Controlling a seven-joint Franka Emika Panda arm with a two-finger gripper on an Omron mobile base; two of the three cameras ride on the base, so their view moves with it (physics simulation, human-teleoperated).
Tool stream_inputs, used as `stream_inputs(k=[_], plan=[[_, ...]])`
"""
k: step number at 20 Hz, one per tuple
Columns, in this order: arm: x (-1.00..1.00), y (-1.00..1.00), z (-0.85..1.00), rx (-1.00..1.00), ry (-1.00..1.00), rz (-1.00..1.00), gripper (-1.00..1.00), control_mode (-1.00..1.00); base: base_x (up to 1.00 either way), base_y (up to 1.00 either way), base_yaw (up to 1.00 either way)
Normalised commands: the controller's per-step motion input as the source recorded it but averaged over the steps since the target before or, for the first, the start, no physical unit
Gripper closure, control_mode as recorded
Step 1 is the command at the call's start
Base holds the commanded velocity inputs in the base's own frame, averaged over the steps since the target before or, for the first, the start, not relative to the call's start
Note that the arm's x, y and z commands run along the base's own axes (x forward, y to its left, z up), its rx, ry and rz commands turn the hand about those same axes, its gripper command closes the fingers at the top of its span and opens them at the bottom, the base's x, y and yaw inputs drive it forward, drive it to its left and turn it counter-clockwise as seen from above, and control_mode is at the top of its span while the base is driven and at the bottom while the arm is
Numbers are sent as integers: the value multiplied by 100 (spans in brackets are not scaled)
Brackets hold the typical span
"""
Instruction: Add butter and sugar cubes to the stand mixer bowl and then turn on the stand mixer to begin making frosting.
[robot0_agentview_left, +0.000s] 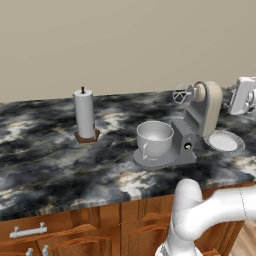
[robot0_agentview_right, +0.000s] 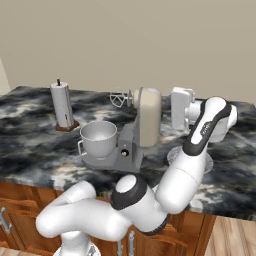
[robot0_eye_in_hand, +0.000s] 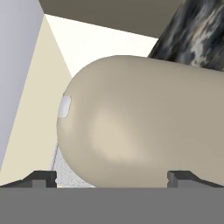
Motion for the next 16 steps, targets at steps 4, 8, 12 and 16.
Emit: stream_inputs(k=[4,8,12,16], plan=[[1,45,-3,0,0,-3,-100,-100,0,0,0],[0,66,0,0,0,-4,-100,-100,0,0,0],[0,98,-3,-2,0,-5,-100,-100,0,0,0],[-2,100,-1,-7,0,-6,-100,-100,0,0,0]])
